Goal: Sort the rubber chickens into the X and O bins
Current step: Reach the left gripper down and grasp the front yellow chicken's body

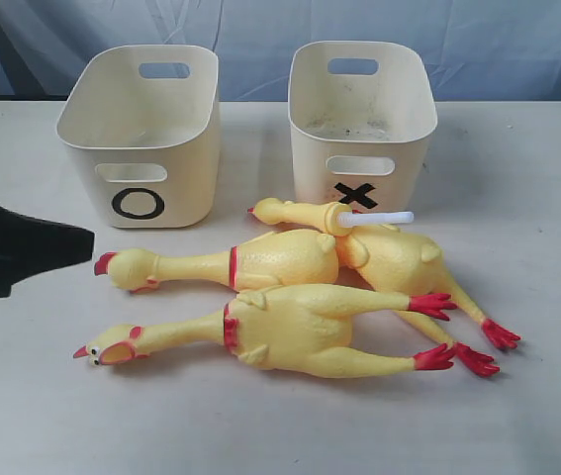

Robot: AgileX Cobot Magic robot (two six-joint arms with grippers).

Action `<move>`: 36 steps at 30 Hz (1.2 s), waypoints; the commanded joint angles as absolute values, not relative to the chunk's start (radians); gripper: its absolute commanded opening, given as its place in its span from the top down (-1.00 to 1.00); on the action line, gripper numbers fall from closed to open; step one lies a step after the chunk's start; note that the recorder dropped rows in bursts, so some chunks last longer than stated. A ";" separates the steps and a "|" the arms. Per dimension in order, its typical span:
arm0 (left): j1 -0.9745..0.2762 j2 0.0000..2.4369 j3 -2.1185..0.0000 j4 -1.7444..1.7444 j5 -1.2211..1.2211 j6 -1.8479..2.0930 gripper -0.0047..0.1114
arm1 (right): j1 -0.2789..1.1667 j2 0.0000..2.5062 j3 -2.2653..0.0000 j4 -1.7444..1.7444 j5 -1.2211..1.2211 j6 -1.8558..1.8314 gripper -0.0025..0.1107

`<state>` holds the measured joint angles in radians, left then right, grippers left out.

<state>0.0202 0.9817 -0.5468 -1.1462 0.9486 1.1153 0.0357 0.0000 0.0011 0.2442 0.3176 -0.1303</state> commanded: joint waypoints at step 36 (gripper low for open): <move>-0.779 1.938 -0.866 -0.790 0.466 1.267 0.15 | 0.041 0.000 0.000 0.244 0.305 -0.130 0.97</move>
<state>-0.7680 1.8388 -0.8956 -0.7889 0.3142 1.2774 0.0357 0.0000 0.0011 0.2442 0.3176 -0.1303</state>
